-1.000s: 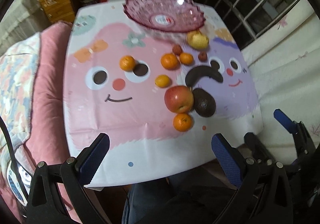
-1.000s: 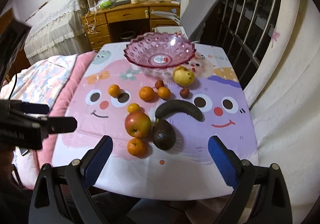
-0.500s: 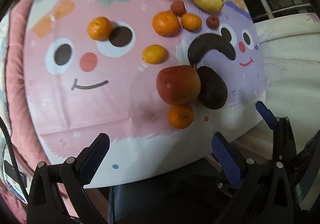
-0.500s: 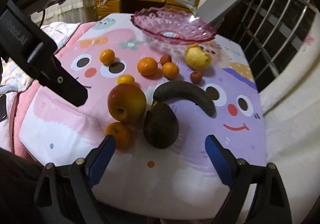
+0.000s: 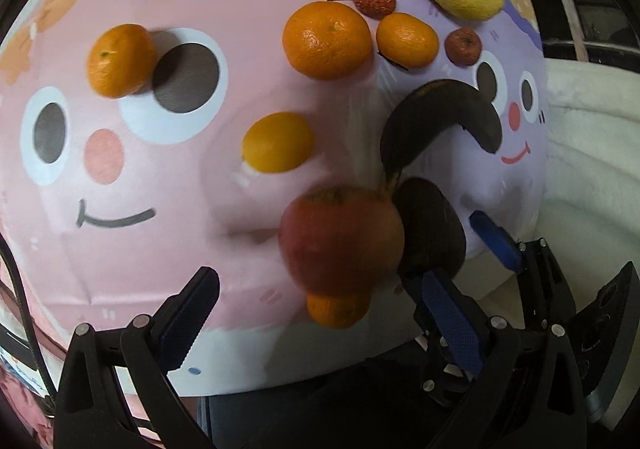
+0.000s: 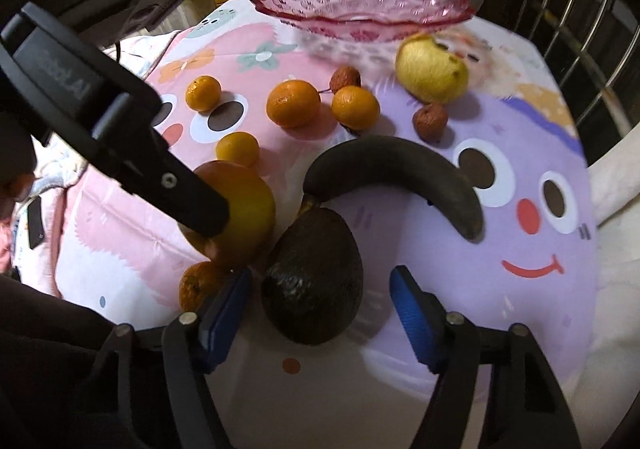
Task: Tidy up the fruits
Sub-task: 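Grasp the red apple with the left tool while the right tool grasps the avocado, then carry the apple and avocado into the pink bowl and open both tools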
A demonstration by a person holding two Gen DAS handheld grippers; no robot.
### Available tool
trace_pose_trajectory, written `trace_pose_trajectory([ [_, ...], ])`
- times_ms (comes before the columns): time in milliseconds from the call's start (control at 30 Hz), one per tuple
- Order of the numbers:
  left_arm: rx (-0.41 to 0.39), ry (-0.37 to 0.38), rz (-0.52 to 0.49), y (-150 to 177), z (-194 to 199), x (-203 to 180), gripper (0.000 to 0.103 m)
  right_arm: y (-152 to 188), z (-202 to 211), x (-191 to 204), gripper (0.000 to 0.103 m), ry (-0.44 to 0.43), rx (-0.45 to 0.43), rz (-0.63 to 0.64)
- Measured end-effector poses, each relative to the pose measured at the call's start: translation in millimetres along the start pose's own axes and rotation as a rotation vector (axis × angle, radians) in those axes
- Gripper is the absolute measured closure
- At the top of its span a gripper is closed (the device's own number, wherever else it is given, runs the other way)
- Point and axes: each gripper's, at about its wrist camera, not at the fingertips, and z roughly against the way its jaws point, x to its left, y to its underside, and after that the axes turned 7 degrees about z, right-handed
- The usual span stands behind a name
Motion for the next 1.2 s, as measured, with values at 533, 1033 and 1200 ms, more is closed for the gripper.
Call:
trace_pose_trajectory([
  [533, 0.036, 0.035, 0.049, -9, -20, -1, 0.035, -5, -12, -16, 0.044, -0.173, 0.023, 0.001],
  [1033, -0.279, -0.033, -0.005, 30, 89, 17, 0.035, -21, 33, -33, 0.045, -0.174, -0.058, -0.097],
  [1200, -0.418, -0.041, -0.02, 33, 135, 7, 0.035, -45, 59, -41, 0.045, -0.15, -0.113, -0.111],
])
